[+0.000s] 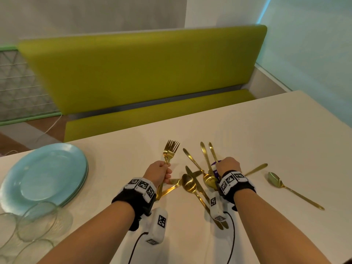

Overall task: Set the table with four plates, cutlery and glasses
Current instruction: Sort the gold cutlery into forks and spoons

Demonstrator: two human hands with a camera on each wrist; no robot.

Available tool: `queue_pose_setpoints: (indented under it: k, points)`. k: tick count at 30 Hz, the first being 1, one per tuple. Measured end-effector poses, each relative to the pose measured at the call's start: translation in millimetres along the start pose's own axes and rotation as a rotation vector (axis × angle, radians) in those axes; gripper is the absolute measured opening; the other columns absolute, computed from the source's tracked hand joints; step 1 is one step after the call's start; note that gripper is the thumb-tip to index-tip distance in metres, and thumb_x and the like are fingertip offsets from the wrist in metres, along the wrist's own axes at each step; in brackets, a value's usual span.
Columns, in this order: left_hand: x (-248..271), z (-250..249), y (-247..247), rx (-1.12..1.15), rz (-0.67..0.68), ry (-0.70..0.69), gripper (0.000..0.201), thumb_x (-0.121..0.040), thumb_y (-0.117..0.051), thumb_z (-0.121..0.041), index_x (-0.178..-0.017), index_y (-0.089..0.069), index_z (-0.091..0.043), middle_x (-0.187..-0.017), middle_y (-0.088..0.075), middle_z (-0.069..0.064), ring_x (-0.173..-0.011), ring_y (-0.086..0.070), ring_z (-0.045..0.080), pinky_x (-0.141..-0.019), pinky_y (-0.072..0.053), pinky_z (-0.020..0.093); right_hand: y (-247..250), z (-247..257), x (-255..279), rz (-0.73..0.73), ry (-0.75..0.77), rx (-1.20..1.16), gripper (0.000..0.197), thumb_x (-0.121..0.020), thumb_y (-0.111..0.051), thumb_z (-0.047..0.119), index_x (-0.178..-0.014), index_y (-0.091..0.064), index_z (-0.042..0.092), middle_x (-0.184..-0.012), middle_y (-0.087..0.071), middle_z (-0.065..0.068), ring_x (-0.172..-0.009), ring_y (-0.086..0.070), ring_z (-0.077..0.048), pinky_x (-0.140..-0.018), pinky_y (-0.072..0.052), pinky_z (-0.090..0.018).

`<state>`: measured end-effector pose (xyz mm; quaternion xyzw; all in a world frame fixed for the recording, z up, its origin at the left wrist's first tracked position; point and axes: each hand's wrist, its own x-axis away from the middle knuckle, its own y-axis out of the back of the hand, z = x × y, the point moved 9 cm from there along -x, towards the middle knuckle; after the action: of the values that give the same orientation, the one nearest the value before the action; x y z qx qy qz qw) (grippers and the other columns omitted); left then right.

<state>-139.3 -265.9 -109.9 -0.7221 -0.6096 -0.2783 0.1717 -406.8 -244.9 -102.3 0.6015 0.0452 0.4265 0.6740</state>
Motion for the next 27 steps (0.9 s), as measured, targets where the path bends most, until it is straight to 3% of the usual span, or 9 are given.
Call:
queue_pose_setpoints:
  k: [2, 4, 8, 10, 14, 17, 20, 24, 27]
  points:
    - [-0.2, -0.3, 2.6, 0.02, -0.006, -0.004, 0.018, -0.099, -0.038, -0.009, -0.107, -0.054, -0.004, -0.077, -0.054, 0.005, -0.063, -0.049, 0.013, -0.058, -0.046, 0.022, -0.3, 7.1, 3.0, 0.031, 0.04, -0.091, 0.024, -0.094, -0.05, 0.02, -0.093, -0.065, 0.001, -0.091, -0.065, -0.013, -0.091, -0.062, -0.029, -0.078, -0.049, -0.033]
    - [0.3, -1.8, 6.6, 0.044, -0.017, -0.013, 0.018, -0.099, -0.04, -0.008, -0.107, -0.055, -0.004, -0.077, -0.055, 0.006, -0.063, -0.049, 0.013, -0.06, -0.046, 0.023, 5.1, 18.8, 9.7, 0.016, 0.093, -0.155, 0.028, -0.094, -0.049, 0.021, -0.107, -0.067, 0.003, -0.1, -0.066, -0.013, -0.094, -0.063, -0.029, -0.079, -0.051, -0.033]
    - [1.1, -7.0, 17.2, 0.058, -0.062, -0.044, 0.022, -0.097, -0.043, -0.008, -0.112, -0.059, -0.005, -0.077, -0.059, 0.004, -0.065, -0.051, 0.012, -0.064, -0.047, 0.022, 23.6, 51.5, 31.3, -0.085, 0.333, -0.196, 0.019, -0.093, -0.05, 0.021, -0.095, -0.067, 0.011, -0.097, -0.069, -0.004, -0.092, -0.064, -0.024, -0.087, -0.053, -0.039]
    - [1.7, -10.1, 25.1, 0.063, -0.108, -0.059, 0.024, -0.097, -0.044, -0.008, -0.115, -0.06, -0.004, -0.077, -0.059, 0.003, -0.063, -0.051, 0.011, -0.064, -0.046, 0.02, 28.1, 67.9, 46.9, -0.081, 0.485, -0.064, 0.016, -0.093, -0.052, 0.021, -0.092, -0.067, 0.015, -0.096, -0.069, -0.002, -0.092, -0.062, -0.022, -0.086, -0.052, -0.037]
    - [4.7, -16.0, 34.5, 0.025, -0.137, -0.074, 0.027, -0.098, -0.041, -0.007, -0.116, -0.059, 0.001, -0.073, -0.055, 0.003, -0.061, -0.047, 0.011, -0.061, -0.043, 0.019, 20.4, 93.1, 88.8, -0.073, 0.797, 0.466, 0.02, -0.094, -0.05, 0.024, -0.101, -0.068, 0.021, -0.106, -0.063, -0.002, -0.104, -0.051, -0.02, -0.089, -0.043, -0.032]
    - [12.4, -17.1, 22.5, -0.079, -0.043, -0.05, 0.026, -0.097, -0.04, -0.004, -0.117, -0.056, 0.002, -0.075, -0.054, 0.004, -0.062, -0.049, 0.012, -0.059, -0.045, 0.019, 3.0, 101.8, 122.0, -0.051, 0.984, 0.736, 0.025, -0.096, -0.047, 0.026, -0.111, -0.065, 0.019, -0.115, -0.058, -0.005, -0.112, -0.047, -0.023, -0.091, -0.04, -0.034]
    - [26.1, -15.6, 0.8, -0.191, 0.095, -0.047, 0.021, -0.092, -0.045, 0.005, -0.108, -0.055, -0.003, -0.075, -0.053, 0.004, -0.063, -0.049, 0.012, -0.052, -0.047, 0.016, -11.3, 108.5, 149.3, -0.029, 1.105, 0.83, 0.026, -0.094, -0.048, 0.023, -0.112, -0.066, 0.017, -0.116, -0.056, -0.007, -0.114, -0.044, -0.025, -0.09, -0.037, -0.036]
    - [45.3, -8.0, -25.3, -0.426, 0.277, -0.055, 0.016, -0.079, -0.05, 0.007, -0.083, -0.057, -0.007, -0.071, -0.052, 0.007, -0.064, -0.046, 0.018, -0.063, -0.041, 0.027, -22.9, 117.1, 172.9, -0.065, 1.21, 0.887, 0.025, -0.094, -0.049, 0.022, -0.112, -0.067, 0.02, -0.115, -0.056, -0.005, -0.116, -0.044, -0.025, -0.091, -0.036, -0.036]
    - [52.5, 0.7, -33.2, -0.458, 0.323, -0.038, 0.016, -0.076, -0.057, 0.009, -0.079, -0.061, -0.006, -0.079, -0.057, 0.007, -0.074, -0.052, 0.02, -0.069, -0.045, 0.029, -25.4, 118.1, 182.0, -0.053, 1.244, 0.902, 0.029, -0.096, -0.047, 0.025, -0.117, -0.066, 0.025, -0.112, -0.055, -0.004, -0.113, -0.043, -0.024, -0.089, -0.035, -0.035]
